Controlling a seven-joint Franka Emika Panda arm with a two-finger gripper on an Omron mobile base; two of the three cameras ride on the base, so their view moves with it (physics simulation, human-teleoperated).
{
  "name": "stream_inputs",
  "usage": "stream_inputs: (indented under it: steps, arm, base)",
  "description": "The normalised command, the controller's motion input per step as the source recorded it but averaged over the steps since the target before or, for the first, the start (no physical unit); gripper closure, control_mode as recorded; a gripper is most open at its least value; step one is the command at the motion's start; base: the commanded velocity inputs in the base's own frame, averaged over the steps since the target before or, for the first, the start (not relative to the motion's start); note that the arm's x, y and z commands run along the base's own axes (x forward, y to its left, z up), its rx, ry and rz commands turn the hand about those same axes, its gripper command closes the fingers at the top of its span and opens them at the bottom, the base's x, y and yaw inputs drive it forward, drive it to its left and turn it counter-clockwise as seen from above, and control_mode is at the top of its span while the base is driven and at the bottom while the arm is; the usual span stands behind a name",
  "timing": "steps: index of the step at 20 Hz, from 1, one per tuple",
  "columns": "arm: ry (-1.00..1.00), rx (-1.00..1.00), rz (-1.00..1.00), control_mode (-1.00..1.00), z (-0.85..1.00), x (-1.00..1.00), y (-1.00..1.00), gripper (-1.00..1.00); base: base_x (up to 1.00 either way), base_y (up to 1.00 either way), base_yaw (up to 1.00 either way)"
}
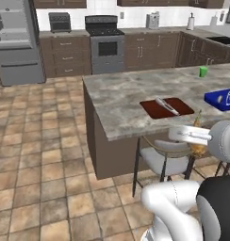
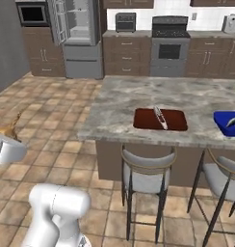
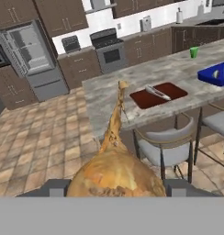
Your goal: Gather the onion and mushroom from the fridge and place them on a tray on the dining counter. Then gather the chicken drumstick and fish from the fridge and place them on the other tray.
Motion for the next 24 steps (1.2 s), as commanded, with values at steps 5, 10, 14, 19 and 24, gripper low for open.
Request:
stream_inputs:
  steps: [5,10,14,19,24]
  arm:
    - [0.0,0.0,0.0,1.0,0.0,0.0,0.0,1.0]
    - [0.0,0.0,0.0,1.0,0.0,0.0,0.0,1.0]
    - [0.0,0.0,0.0,1.0,0.0,0.0,0.0,1.0]
    - [0.0,0.0,0.0,1.0,0.0,0.0,0.0,1.0]
    - [0.0,0.0,0.0,1.0,0.0,0.0,0.0,1.0]
  base:
    - [-0.01,-0.96,0.0]
    - [0.41,-0.63,0.07]
    - [0.78,-0.12,0.08]
    - [0.93,-0.15,0.1]
    - [0.83,-0.27,0.1]
